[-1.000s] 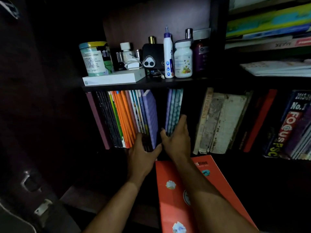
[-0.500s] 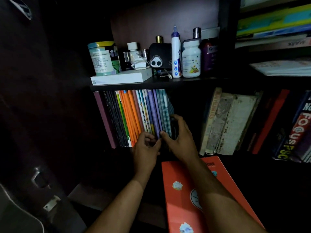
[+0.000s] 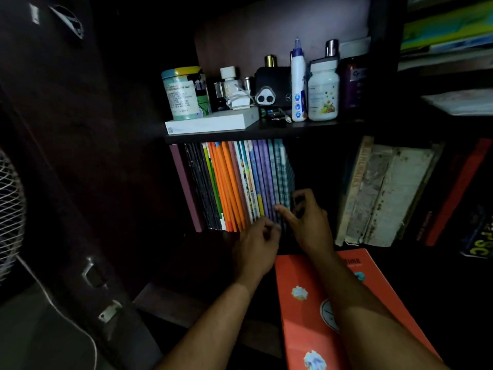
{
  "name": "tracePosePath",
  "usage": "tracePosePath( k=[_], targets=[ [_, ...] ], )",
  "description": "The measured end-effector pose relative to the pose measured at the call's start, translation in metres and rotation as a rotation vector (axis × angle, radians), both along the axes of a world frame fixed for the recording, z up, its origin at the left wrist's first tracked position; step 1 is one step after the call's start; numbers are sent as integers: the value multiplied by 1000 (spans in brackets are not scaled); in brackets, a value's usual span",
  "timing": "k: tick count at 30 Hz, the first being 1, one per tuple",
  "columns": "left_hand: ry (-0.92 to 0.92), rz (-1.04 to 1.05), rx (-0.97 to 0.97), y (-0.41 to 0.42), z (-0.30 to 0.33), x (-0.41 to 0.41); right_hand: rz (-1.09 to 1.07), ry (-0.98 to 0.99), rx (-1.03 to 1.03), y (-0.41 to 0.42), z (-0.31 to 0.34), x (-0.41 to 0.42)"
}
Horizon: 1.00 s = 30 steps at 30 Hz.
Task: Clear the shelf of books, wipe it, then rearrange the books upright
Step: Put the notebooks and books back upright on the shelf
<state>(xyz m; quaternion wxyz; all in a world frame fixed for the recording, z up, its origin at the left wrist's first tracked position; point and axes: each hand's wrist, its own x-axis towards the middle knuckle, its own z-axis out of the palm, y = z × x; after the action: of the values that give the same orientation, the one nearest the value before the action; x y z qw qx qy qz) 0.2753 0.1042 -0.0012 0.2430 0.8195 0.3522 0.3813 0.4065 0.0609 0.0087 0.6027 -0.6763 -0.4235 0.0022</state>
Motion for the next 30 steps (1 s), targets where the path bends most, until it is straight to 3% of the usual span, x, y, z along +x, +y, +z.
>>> tracePosePath(
  k=[4, 8, 13, 16, 19, 21, 26, 30],
  targets=[
    [433, -131, 214, -15, -6, -12, 38, 15, -19, 1, 0, 3],
    [529, -259, 114, -13, -6, -14, 29, -50, -147, -4, 7, 2],
    [70, -458, -325, -13, -7, -16, -16, -220, -232, -19, 30, -6],
    [-28, -501, -359, -6, -9, -17, -90, -420, -61, -26, 44, -21],
    [-304, -453, -452, 2, -10, -19, -168, -610, -119, -40, 41, -29],
    [-481, -382, -445, 3, -5, -22, -195, -628, -135, -62, 28, -32],
    [-570, -311, -334, 0, 2, -24, -226, -526, -129, -125, -4, -51],
    [-634, -289, -494, -1, 7, -30, -310, -629, -396, -150, -19, -69]
  ],
)
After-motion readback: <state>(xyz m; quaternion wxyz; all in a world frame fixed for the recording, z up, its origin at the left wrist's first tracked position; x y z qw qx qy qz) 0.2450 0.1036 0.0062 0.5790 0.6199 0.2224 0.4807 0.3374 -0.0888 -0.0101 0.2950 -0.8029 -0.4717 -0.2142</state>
